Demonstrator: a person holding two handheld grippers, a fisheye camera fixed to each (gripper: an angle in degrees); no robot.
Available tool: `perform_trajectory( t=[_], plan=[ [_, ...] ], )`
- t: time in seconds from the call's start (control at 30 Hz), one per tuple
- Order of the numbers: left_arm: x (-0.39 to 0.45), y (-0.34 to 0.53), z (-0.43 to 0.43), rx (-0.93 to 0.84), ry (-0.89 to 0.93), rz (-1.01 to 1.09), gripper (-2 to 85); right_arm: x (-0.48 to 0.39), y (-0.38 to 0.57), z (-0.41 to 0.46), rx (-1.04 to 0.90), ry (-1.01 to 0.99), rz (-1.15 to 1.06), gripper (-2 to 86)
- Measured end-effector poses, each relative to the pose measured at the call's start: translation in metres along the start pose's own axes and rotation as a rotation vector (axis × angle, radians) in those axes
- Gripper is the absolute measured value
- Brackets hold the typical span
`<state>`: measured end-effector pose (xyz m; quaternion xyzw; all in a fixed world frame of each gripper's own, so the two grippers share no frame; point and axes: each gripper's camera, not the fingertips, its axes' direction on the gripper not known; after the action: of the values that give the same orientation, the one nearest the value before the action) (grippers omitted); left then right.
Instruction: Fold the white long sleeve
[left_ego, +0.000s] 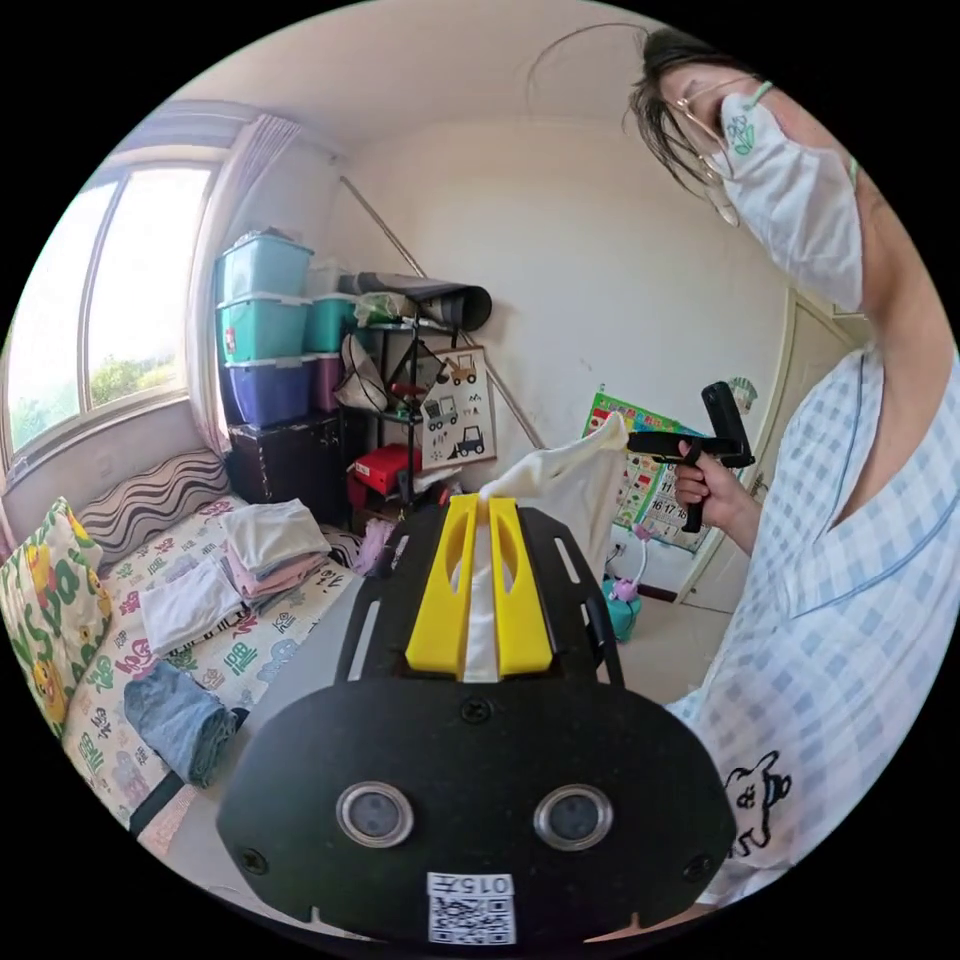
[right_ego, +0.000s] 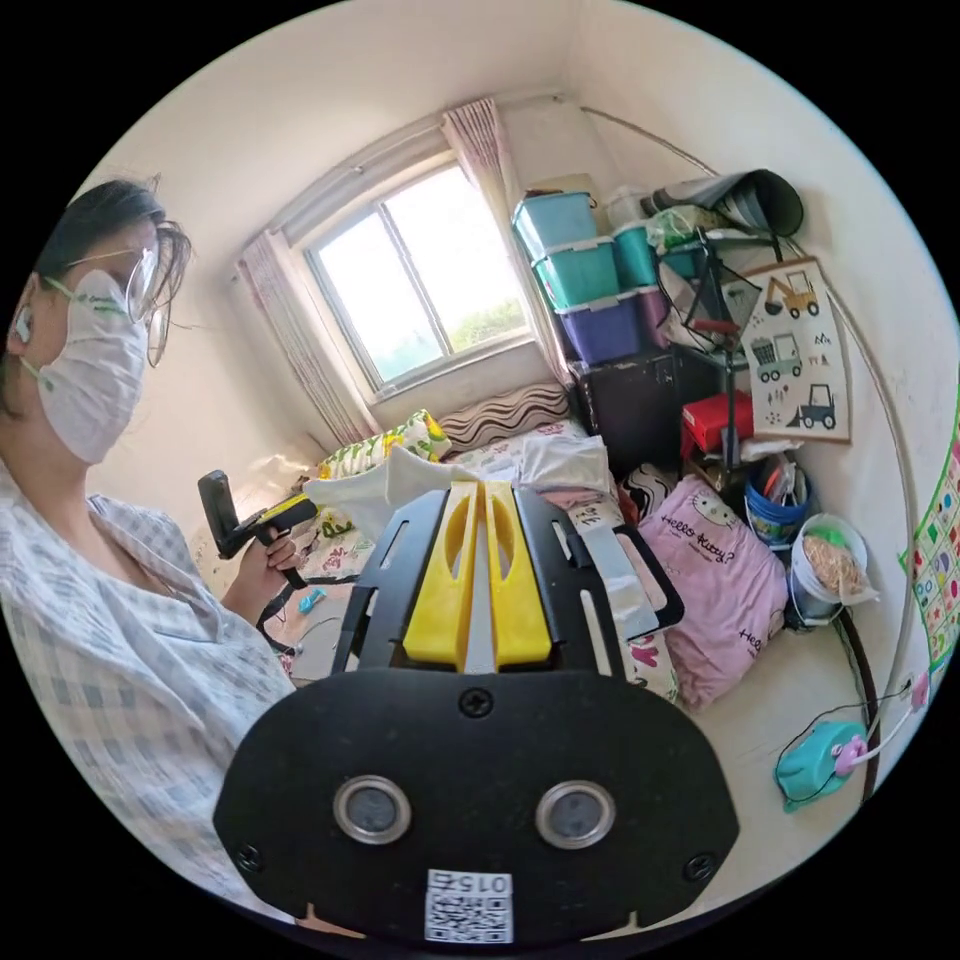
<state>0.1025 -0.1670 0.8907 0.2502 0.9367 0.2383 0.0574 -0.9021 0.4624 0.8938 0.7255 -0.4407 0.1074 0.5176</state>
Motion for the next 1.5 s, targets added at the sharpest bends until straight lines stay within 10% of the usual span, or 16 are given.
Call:
perform_trajectory(
  t=[0.53, 1.5],
  plan=[
    [0.131, 0.138, -0.175, 0.038, -0.098, -0.051, -0.1, -0.118, 0.187, -0.07, -0.116, -0.169, -0.165, -0.2],
    [0.22, 0.189, -0.003, 0.023, -0.148, -0.281, -0.2, -0.184, 0.137, -0.114, -0.21, -0.361, -0.286, -0.3]
  ],
)
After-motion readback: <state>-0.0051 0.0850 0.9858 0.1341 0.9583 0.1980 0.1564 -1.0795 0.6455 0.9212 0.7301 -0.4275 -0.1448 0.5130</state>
